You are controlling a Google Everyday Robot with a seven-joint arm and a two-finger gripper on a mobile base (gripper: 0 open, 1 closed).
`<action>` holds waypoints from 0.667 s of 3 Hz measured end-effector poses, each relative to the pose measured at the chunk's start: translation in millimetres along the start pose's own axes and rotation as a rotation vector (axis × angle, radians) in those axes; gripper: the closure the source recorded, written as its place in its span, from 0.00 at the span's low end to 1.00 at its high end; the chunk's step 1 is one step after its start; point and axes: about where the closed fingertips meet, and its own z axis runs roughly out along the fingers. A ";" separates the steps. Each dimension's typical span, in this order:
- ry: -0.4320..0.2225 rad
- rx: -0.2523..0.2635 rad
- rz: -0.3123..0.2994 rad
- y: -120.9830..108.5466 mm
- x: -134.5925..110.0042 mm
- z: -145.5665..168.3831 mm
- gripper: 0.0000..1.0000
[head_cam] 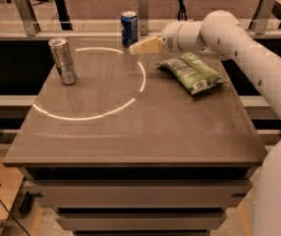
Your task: Knock pepsi can over
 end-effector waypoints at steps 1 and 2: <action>-0.061 0.022 0.011 0.3 -12.4 23.3 0.00; -0.090 0.066 0.019 -1.9 -19.5 44.5 0.00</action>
Offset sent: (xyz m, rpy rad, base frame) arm 0.0548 0.0457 0.0093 0.0951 -0.1035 -0.1212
